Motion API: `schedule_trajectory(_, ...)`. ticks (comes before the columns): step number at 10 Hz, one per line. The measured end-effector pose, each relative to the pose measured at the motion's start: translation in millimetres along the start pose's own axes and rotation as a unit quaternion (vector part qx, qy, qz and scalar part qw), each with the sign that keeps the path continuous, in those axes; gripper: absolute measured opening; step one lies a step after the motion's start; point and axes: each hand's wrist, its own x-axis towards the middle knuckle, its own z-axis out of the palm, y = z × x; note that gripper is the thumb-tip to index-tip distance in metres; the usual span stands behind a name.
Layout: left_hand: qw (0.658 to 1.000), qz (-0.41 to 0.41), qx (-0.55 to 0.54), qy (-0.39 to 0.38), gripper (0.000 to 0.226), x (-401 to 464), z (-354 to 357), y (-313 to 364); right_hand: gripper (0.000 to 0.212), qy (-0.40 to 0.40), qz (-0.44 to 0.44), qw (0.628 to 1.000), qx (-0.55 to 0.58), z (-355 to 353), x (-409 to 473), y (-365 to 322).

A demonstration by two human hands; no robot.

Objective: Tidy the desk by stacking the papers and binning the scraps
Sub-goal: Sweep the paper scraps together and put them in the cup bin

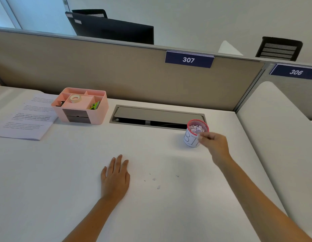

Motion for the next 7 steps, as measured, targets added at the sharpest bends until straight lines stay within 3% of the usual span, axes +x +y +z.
schedule_trajectory(1,1.000,-0.001,0.004,-0.005,0.065,4.1,2.5,6.4,0.020,0.031,-0.035,0.997,-0.061,-6.8,25.0,-21.0)
schedule_trajectory(2,1.000,0.003,0.007,-0.003,0.063,7.0,4.3,6.0,0.020,0.047,-0.091,0.966,-0.236,-6.2,51.9,-35.8)
schedule_trajectory(4,1.000,0.000,0.007,-0.004,0.062,7.7,4.3,5.7,0.032,-0.045,-0.117,0.908,-0.400,6.9,75.9,-43.0)
schedule_trajectory(5,1.000,0.000,0.006,-0.005,0.062,7.6,3.9,5.9,0.030,-0.020,-0.131,0.909,-0.395,10.1,80.5,-43.6)
schedule_trajectory(6,1.000,0.000,0.003,-0.005,0.062,6.9,2.6,5.8,0.019,0.078,-0.186,0.918,-0.340,13.4,70.4,-39.6)
schedule_trajectory(7,1.000,0.000,0.001,-0.003,0.063,6.4,1.6,6.6,0.013,0.108,-0.232,0.919,-0.299,17.9,51.3,-32.7)
